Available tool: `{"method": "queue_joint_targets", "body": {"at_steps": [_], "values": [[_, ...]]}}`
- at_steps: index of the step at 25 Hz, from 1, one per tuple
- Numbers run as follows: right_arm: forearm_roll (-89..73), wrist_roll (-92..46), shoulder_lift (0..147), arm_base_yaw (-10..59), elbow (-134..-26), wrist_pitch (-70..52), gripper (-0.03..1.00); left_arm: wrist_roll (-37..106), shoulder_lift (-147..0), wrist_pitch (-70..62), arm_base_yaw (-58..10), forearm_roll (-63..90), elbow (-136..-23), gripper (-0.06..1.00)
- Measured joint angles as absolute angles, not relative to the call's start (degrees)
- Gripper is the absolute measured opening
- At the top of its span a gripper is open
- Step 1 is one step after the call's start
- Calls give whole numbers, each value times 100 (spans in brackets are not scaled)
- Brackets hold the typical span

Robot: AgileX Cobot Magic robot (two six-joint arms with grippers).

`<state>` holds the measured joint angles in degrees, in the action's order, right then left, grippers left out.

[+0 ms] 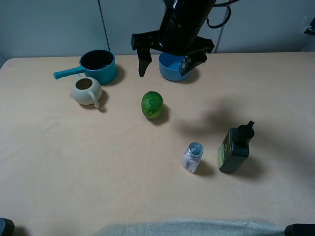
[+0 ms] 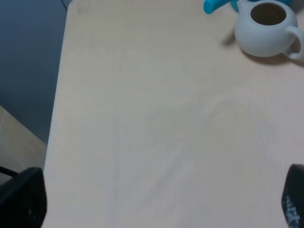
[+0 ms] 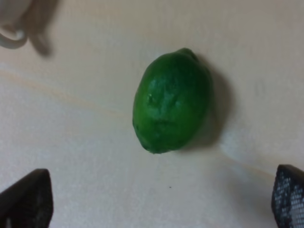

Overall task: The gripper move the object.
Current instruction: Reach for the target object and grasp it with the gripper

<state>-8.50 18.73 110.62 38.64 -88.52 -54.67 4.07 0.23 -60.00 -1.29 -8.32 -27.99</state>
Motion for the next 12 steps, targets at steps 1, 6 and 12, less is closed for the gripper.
{"method": "queue_joint_targets", "body": {"at_steps": [1, 6, 12], "values": [[-835, 1937, 11121, 3911, -8852, -5438, 69, 407, 23, -6000, -129, -832, -2799, 99], [-632, 2203, 11398, 4067, -8852, -5292, 69, 407, 23, -6000, -129, -832, -2799, 99], [-554, 2324, 11712, 4110, -8852, -5068, 69, 407, 23, -6000, -129, -832, -2799, 99]]}}
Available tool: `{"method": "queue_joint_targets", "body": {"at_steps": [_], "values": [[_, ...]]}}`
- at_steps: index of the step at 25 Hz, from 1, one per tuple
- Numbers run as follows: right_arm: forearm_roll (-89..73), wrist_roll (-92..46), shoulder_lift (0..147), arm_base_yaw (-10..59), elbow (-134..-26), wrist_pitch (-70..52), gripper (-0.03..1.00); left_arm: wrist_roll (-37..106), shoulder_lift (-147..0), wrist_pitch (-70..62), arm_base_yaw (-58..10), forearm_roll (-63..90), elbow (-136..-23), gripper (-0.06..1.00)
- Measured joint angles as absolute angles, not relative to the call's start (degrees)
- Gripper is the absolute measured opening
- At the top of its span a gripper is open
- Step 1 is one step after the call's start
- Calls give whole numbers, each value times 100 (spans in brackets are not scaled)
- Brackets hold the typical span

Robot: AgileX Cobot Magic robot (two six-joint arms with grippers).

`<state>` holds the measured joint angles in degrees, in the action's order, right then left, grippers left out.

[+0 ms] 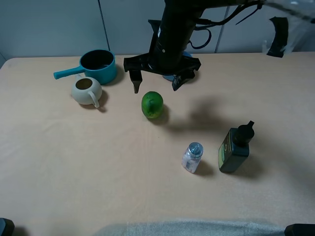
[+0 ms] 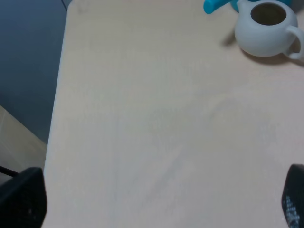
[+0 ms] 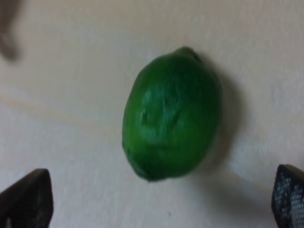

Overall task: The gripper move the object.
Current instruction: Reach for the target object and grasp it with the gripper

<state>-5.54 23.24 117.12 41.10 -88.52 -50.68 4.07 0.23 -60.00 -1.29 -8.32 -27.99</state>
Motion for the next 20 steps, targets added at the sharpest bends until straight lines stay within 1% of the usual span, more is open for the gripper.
{"method": "queue_joint_targets", "body": {"at_steps": [20], "values": [[-512, 2454, 12676, 4114, -8958, -4460, 69, 407, 23, -6000, -129, -832, -2799, 99]]}}
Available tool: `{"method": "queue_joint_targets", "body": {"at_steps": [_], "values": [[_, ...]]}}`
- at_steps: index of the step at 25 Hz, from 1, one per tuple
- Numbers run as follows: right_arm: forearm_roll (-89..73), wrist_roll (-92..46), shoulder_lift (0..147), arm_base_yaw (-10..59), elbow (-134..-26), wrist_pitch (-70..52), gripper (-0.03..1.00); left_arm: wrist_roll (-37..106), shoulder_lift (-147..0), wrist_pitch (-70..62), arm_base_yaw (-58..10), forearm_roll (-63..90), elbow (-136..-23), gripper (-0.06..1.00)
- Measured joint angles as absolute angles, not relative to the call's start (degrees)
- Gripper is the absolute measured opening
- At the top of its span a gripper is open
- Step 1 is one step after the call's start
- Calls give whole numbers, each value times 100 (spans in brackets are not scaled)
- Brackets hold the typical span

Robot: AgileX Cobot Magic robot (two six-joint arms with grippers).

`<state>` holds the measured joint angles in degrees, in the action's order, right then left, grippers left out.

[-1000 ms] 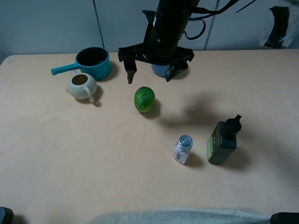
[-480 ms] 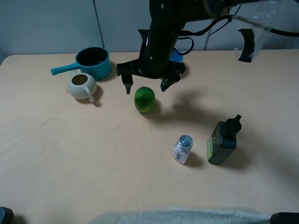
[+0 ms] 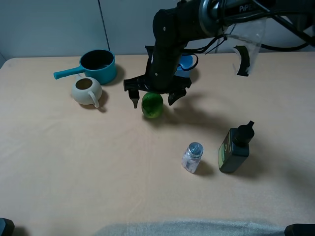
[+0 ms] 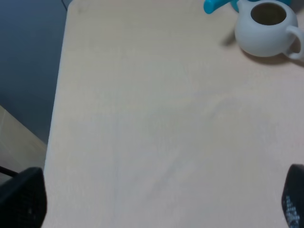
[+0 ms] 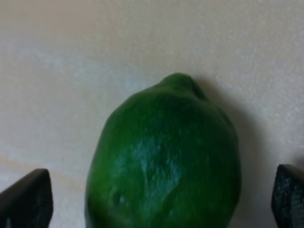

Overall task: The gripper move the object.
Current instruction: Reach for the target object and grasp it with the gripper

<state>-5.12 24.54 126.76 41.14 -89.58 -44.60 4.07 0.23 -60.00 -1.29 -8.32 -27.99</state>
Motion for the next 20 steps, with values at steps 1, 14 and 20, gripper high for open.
{"method": "queue_joint_targets", "body": {"at_steps": [1, 14, 20], "values": [[-512, 2471, 12710, 4114, -8958, -4431, 69, 407, 23, -6000, -129, -832, -2799, 99], [-382, 2647, 13048, 4114, -8971, -4193, 69, 407, 23, -6000, -129, -832, -2799, 99], [-379, 2667, 13066, 4114, -8978, -4193, 64, 407, 23, -6000, -129, -832, -2799, 99]]}}
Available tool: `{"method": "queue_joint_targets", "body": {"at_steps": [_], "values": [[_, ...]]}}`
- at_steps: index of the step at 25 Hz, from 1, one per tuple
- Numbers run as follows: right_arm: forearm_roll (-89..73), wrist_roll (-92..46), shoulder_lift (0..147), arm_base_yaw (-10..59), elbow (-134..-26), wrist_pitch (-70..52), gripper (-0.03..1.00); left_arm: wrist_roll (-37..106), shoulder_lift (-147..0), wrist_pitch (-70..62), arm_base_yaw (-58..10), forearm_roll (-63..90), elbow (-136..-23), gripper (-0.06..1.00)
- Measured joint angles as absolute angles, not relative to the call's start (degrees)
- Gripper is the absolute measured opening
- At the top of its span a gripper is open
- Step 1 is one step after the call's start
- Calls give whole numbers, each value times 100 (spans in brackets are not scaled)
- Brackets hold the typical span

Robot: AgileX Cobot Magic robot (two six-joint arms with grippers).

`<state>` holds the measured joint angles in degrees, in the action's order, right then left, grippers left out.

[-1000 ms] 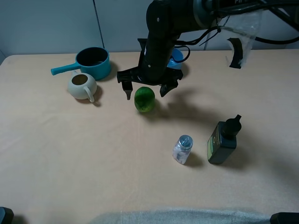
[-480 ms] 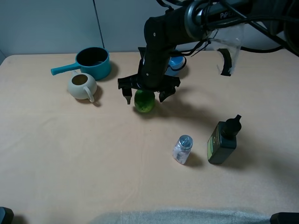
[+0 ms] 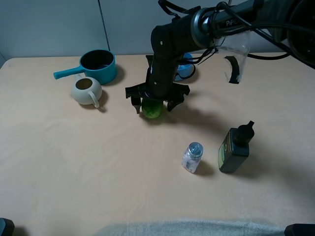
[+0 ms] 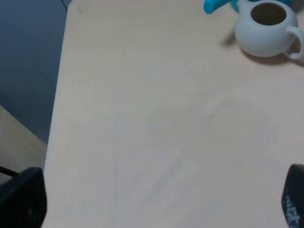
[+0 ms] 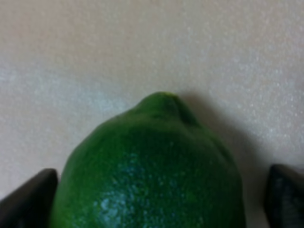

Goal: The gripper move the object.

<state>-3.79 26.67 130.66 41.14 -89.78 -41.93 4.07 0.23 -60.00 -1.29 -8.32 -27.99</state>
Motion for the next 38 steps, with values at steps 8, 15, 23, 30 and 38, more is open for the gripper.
{"method": "queue_joint_targets", "body": {"at_steps": [8, 15, 23, 30, 38], "values": [[-384, 2668, 13066, 4114, -8978, -4193, 46, 407, 23, -6000, -129, -832, -2799, 99], [-384, 2668, 13066, 4114, -8978, -4193, 46, 407, 23, -6000, -129, -832, -2799, 99], [-384, 2668, 13066, 4114, -8978, -4193, 46, 407, 23, -6000, -129, -832, -2799, 99], [-302, 2668, 12997, 4114, -8978, -4199, 46, 407, 23, -6000, -129, -832, -2799, 99], [-229, 2668, 12779, 4114, -8978, -4359, 46, 407, 23, -6000, -129, -832, -2799, 99]]}}
